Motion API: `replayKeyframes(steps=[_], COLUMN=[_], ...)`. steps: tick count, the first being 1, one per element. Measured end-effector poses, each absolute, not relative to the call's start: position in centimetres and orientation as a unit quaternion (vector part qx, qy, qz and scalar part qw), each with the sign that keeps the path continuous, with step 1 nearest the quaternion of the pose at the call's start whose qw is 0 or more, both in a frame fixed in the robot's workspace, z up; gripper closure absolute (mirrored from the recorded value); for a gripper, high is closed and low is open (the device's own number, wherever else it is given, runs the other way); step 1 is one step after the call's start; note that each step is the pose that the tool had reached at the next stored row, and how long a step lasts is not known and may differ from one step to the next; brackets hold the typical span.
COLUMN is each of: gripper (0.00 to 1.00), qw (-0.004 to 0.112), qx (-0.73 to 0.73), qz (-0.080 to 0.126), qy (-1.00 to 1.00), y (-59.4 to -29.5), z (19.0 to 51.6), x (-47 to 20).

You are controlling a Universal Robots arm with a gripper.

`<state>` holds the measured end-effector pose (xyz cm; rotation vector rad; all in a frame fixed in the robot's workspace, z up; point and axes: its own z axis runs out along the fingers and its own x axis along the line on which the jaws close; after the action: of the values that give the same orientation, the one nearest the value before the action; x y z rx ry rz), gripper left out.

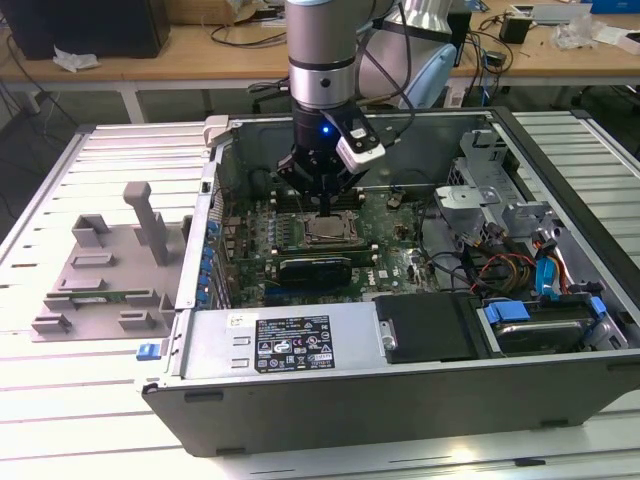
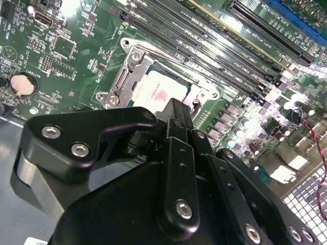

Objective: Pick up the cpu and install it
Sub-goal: 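Close the cpu cover, then install the first cpu locking lever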

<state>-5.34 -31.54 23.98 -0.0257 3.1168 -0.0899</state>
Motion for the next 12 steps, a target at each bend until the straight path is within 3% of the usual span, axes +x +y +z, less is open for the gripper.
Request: replayKeyframes(steps=[12], gripper=[0.89], qw=[0.012], qx=[-0.008], qz=[-0.029], qy=[0.999], y=[-31.54], z=[23.98], x=[-5.34])
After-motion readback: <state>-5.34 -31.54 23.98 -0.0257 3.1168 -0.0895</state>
